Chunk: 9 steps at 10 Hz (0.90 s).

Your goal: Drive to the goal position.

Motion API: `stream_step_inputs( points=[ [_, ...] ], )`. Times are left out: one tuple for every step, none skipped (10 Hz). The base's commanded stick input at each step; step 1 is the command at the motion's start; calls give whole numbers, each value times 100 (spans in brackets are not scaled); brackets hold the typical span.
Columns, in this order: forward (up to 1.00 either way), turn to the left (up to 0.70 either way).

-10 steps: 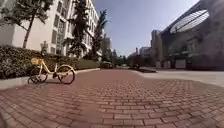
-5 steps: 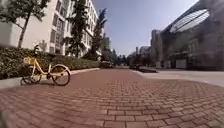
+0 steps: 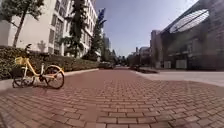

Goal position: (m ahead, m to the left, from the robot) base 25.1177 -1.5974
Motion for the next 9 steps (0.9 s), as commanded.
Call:
stream_step_inputs(
  points=[
    [70,0],
    [70,0],
    [70,0],
    [70,0],
    [70,0],
    [70,0],
    [70,0],
    [70,0],
    [70,0]
  ],
)
